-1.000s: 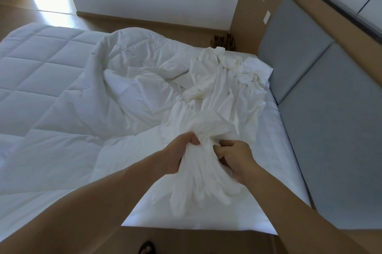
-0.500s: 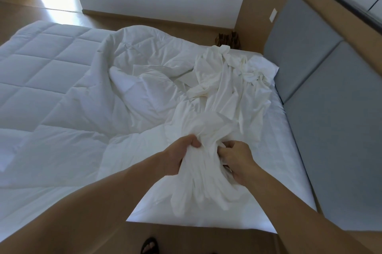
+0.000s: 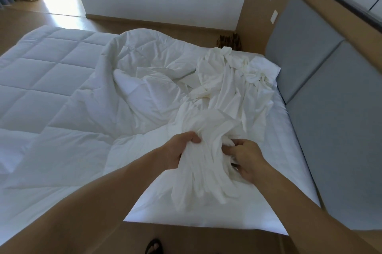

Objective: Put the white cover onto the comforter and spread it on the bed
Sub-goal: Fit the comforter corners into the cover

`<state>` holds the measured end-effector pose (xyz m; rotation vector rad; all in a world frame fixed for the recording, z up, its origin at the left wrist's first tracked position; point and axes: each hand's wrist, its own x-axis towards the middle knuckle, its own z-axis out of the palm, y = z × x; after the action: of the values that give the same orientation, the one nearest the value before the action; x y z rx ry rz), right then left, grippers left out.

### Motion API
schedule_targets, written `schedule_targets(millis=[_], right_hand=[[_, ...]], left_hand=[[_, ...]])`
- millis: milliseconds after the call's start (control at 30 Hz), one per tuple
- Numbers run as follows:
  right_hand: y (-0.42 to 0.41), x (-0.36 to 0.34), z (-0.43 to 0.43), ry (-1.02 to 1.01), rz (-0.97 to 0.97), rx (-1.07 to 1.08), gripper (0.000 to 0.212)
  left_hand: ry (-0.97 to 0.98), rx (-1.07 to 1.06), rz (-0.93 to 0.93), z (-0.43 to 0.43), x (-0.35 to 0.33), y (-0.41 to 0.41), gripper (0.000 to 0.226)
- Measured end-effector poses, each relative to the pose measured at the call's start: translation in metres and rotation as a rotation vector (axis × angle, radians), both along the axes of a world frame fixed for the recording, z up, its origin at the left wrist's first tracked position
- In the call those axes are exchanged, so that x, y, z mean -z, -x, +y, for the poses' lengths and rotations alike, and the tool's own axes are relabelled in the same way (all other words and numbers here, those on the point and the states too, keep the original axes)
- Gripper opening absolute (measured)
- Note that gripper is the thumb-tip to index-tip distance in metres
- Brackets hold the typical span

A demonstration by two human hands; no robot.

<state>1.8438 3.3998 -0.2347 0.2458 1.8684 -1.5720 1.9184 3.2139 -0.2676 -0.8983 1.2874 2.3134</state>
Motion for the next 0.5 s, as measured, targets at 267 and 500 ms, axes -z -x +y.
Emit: schedule_targets(millis=[267,500], right_hand=[[0.013,-0.018,0.009,0.165,-0.029,0.038,0.017],[0.034,-0.03,0.022,0.212,-0.013,0.05,0.026]], left_hand=[[0.099,-0.076,-0.081,-0.039,-0.002,-0.022,0.075],[0.474,-0.222,-0.336,-0.099,0.033,-0.063,0.046]])
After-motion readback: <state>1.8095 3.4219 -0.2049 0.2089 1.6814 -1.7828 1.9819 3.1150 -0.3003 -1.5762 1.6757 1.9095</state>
